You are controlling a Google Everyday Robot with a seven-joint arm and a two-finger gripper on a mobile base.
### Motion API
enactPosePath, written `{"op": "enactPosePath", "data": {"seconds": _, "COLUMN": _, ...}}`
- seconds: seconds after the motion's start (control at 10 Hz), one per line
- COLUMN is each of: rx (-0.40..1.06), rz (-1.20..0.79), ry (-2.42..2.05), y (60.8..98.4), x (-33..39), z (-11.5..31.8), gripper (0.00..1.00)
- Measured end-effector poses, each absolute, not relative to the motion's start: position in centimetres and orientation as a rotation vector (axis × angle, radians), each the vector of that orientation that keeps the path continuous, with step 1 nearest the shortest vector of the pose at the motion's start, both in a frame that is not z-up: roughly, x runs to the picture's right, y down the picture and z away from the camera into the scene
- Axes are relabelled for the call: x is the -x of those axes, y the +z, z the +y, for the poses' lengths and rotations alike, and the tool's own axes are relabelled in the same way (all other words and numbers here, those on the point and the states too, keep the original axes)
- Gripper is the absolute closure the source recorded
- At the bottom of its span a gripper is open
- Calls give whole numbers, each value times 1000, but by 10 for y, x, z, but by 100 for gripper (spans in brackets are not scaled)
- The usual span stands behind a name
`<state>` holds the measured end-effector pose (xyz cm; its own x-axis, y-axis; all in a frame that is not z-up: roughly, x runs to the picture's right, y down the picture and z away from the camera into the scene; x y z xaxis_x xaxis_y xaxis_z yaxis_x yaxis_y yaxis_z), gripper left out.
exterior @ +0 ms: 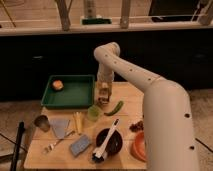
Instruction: Place eraser in paper cup
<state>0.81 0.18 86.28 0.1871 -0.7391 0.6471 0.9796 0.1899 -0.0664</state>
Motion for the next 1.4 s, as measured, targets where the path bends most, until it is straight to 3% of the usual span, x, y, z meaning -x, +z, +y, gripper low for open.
{"op": "enactPosePath", "data": {"seconds": 1.4, "rx": 528, "rz": -561, "ry": -1333, "y": 857, "x": -9, "z": -3, "gripper": 20}}
